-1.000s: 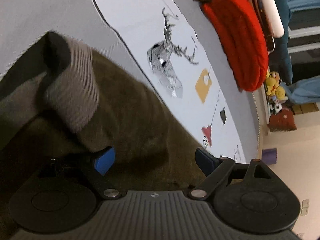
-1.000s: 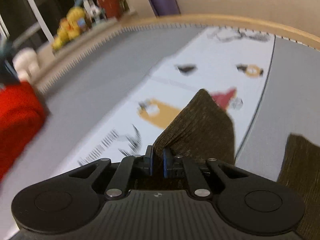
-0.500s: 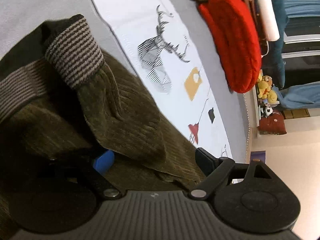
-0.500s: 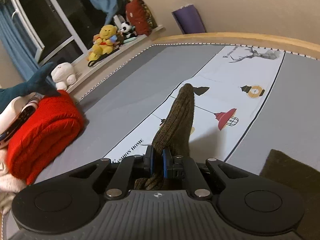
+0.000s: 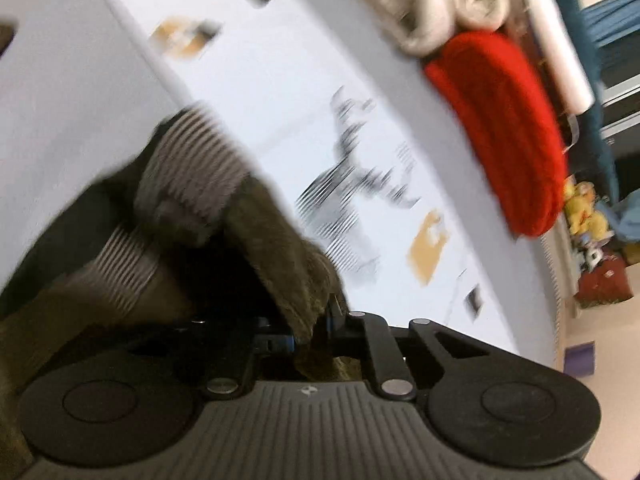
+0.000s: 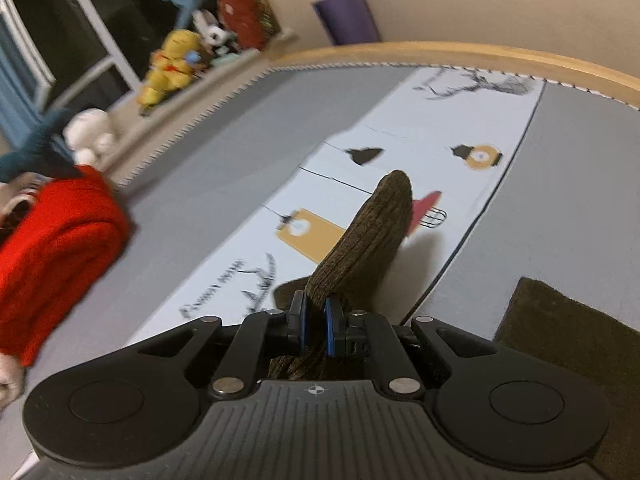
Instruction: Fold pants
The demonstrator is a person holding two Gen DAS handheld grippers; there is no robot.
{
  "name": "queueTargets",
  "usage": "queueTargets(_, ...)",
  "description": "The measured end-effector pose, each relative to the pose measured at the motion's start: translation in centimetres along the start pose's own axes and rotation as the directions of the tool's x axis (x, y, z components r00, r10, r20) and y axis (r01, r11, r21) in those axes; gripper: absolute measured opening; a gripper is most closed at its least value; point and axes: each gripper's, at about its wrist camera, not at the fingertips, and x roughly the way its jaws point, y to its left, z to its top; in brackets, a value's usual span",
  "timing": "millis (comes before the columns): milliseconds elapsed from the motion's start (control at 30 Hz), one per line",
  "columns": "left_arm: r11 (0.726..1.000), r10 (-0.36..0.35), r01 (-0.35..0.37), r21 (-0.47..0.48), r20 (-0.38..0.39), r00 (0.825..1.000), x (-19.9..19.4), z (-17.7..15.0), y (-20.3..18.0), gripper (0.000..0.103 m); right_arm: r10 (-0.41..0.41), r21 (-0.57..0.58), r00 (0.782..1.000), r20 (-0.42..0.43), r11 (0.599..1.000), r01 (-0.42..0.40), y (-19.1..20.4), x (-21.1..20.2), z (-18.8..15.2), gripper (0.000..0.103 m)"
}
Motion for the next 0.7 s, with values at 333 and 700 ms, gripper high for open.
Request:
queueTargets(333, 0.987, -0.152, 0.150, 0.056, 0.027, 0.988, -9.2, -0.7, 3.2, 0.014, 0.282, 0.050, 0.947, 0.156, 0.955, -0.292, 0.0, -12.1, 3.8, 0.009)
queueTargets(700, 0.996, 0.003, 0.012, 0.086, -0.162, 0.987, -8.8, -8.4, 14.4, 0.015, -0.118, 0.213, 0.974, -0.194, 0.964, 0.160, -22.7, -10.9, -13.6, 0.009)
